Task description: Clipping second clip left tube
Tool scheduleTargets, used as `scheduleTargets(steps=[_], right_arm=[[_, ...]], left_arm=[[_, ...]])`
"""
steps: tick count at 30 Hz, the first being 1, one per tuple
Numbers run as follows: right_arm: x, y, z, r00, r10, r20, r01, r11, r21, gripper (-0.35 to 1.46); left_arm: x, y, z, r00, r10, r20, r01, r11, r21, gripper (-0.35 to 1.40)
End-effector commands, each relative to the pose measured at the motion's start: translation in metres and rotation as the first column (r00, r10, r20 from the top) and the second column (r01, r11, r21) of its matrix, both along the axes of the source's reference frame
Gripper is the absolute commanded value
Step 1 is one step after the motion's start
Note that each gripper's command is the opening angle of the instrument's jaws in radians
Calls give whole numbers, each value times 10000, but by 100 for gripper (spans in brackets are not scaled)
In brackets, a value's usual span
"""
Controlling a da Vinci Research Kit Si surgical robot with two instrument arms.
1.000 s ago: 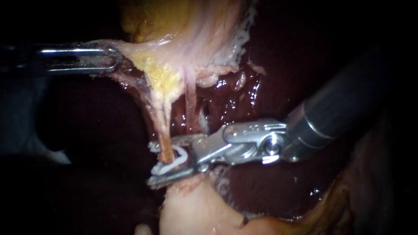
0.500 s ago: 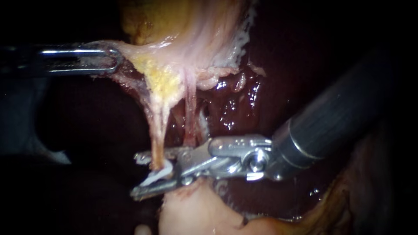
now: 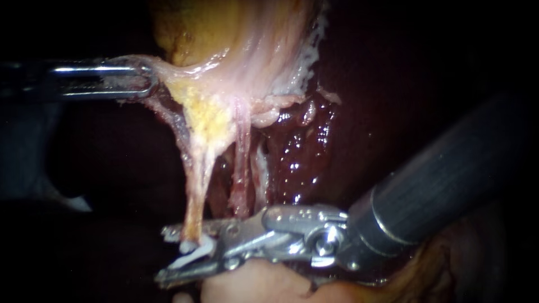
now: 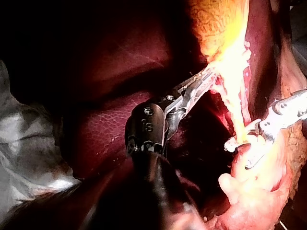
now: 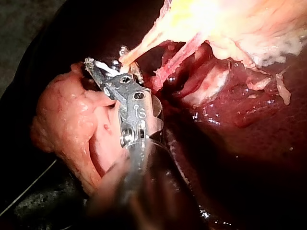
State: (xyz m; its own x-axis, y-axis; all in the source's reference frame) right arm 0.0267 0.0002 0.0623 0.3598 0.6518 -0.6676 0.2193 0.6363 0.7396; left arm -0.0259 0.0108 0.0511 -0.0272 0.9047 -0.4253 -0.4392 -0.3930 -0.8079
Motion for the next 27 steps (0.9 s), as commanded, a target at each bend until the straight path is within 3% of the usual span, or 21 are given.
scheduleTargets(steps=[1,7,16,27], right_arm=[[-1,0,1,10000,6,17,-6,10000,6,42],[-4,2,3,9999,51,123,-55,9996,279,20],[-9,9,10,9993,214,317,-232,9981,572,-35],[-15,17,21,9994,148,317,-174,9965,813,-35]], left_arm=[[0,0,0,10000,-1,3,1,10000,1,-35],[0,0,0,10000,-1,3,1,10000,1,-35],[0,0,0,10000,1,4,-1,10000,0,-35],[0,0,1,10000,1,4,-1,10000,0,-35]])
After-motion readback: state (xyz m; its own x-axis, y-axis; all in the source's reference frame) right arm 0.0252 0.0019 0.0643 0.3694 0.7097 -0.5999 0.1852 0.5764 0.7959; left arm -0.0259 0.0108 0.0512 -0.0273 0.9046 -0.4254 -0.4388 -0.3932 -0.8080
